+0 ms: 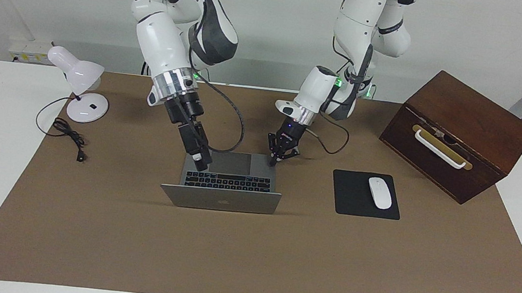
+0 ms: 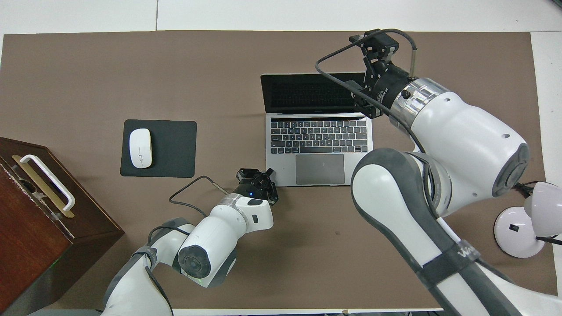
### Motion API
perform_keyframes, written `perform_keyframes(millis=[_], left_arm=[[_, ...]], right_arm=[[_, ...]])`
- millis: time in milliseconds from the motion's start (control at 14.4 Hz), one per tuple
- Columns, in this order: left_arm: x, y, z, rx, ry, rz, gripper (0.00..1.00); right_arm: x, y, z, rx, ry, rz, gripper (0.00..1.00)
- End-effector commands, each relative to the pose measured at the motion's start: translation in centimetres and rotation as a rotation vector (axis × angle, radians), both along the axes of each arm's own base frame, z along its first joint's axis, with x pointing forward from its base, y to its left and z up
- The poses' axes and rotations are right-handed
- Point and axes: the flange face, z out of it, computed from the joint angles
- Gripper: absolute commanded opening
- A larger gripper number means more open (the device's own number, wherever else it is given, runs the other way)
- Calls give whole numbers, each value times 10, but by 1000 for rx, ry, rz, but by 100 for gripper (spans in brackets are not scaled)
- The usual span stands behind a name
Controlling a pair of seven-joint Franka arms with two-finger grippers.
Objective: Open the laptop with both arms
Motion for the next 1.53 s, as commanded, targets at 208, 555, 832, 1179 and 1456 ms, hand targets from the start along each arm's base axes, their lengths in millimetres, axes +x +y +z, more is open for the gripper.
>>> perform_keyframes(millis=[208,555,832,1179,1456], left_arm=[[6,1,-13,6,5,19,0],[9,-1,17,-65,-7,70,0],[16,8,37,-75,16,106,0],[26,28,76,-17,133,144,0],[33,55,105,25,207,180,0]], right_arm=[[28,-72,61,-80,-174,-30,100],[60,-77,126,-331,-435,137,100],[77,-119,133,-550,-462,391,100],[48,-189,129,-710,-238,783,100],[2,-227,127,-773,64,982,100]])
